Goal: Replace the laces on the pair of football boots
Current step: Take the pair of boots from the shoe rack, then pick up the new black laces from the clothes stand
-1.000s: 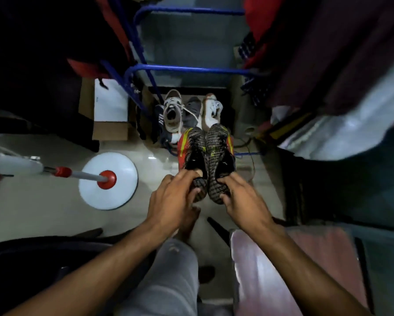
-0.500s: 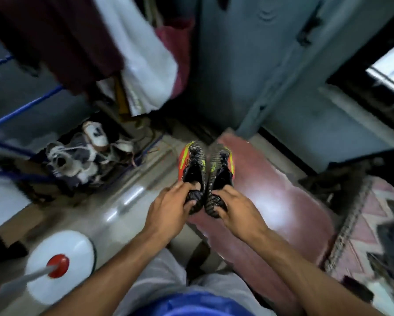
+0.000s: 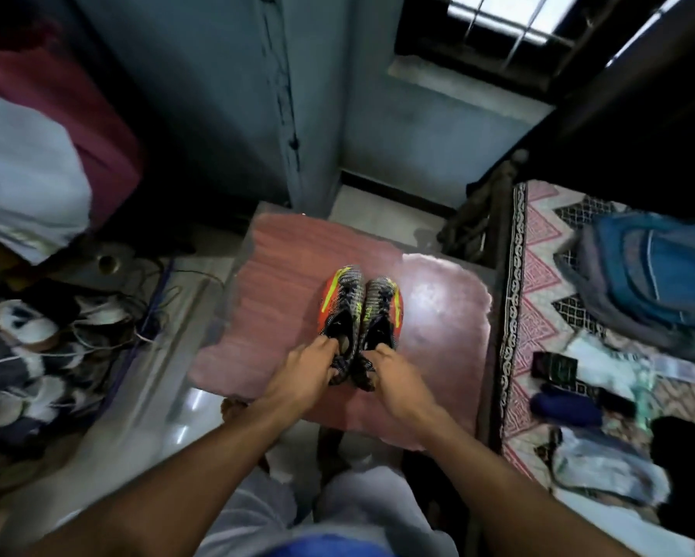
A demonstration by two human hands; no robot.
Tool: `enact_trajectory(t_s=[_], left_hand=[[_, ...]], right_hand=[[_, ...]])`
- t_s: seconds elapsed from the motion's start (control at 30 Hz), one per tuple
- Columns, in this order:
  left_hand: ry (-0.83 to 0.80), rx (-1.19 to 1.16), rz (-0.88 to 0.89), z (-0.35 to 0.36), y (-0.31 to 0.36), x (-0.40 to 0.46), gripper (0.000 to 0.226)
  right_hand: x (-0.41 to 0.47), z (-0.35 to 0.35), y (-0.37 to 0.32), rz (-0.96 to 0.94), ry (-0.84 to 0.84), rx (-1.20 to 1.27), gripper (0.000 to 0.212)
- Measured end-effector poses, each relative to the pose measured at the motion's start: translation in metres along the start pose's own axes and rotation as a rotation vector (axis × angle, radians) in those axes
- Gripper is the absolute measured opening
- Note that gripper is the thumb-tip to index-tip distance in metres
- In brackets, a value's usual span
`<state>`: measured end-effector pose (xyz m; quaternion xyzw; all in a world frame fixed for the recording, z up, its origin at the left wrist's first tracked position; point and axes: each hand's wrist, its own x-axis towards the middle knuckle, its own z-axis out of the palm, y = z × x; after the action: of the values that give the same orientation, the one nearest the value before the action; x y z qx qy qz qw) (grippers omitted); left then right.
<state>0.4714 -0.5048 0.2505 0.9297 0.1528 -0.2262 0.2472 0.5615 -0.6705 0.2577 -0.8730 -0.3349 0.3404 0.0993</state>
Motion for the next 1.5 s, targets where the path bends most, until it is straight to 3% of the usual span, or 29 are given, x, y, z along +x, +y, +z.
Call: enact_trajectory(t_s=[0.17, 0.33, 0.43, 0.6, 0.77, 0.93, 1.17, 1.5], left_hand=[[-0.155, 0.074, -0.005, 0.036, -0.012, 0.022, 0.022], [-0.293, 0.054, -0.006, 0.061, -0.026, 0.03, 0.051], [-0.279, -0.02, 0.0, 0.06, -0.031, 0.029, 0.057], [-0.095, -0.229, -0.042, 0.013, -0.033, 0.022, 0.047], [0.006, -0.297, -0.069, -0.057, -0.052, -0.013, 0.044], [0.265, -0.376, -0.242, -0.13, -0.107, -0.114, 0.046], [0.603, -0.286, -0.563, -0.191, -0.178, -0.284, 0.047], [1.141, -0.494, -0.918, -0.188, -0.249, -0.482, 0.043]], right_hand=[[0.016, 0.038, 0.018, 0.006, -0.158, -0.042, 0.055], [0.025, 0.059, 0.026, 0.07, -0.234, 0.032, 0.055], [0.025, 0.052, 0.026, 0.067, -0.224, 0.037, 0.05], [0.037, 0.01, 0.004, 0.049, -0.027, 0.191, 0.043], [0.057, -0.029, -0.067, -0.123, 0.087, 0.353, 0.037], [0.069, -0.05, -0.203, -0.431, -0.003, 0.401, 0.036], [0.038, -0.045, -0.379, -0.817, -0.137, 0.332, 0.033], [-0.039, -0.01, -0.592, -1.299, -0.327, 0.093, 0.034]])
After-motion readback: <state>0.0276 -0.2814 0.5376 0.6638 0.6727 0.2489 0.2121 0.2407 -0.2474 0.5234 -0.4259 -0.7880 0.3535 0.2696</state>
